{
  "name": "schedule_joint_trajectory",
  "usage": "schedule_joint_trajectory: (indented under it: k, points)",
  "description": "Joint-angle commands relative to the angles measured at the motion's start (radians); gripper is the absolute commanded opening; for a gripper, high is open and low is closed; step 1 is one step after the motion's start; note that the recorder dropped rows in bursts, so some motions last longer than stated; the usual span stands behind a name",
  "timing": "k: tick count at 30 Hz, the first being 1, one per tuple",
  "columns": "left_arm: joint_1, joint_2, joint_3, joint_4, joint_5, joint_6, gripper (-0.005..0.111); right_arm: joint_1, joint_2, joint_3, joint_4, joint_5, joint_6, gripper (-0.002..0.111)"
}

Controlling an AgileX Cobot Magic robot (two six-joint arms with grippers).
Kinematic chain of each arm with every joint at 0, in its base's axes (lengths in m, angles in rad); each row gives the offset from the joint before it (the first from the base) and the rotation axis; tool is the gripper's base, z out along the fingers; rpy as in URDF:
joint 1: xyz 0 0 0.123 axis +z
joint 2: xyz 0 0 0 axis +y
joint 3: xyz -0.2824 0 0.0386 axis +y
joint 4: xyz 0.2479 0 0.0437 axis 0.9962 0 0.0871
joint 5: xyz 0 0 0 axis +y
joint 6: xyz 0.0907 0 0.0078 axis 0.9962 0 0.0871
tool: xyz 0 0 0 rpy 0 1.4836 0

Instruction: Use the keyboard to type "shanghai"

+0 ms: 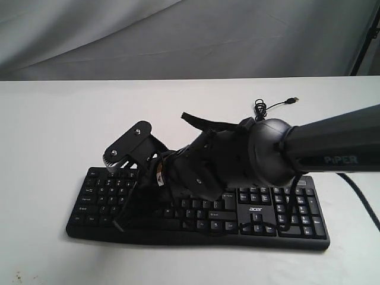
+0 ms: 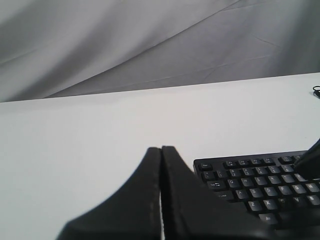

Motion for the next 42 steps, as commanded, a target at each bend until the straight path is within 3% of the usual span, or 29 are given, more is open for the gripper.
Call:
schedule_joint_trajectory:
  k: [1,32,42]
  points:
    - [-0.004,-0.003,0.004,0.001,-0.005,-0.003,0.000,0.009,0.030,-0.006,0.008,-0.034,-0.006,0.000]
    - [-0.004,-0.003,0.004,0.001,-0.005,-0.003,0.000,0.009,0.025,-0.006,0.000,-0.042,-0.024,0.000]
    - [-0.004,-0.003,0.004,0.001,-0.005,-0.003,0.000,-0.019,-0.036,0.091,0.008,-0.082,-0.024,0.000]
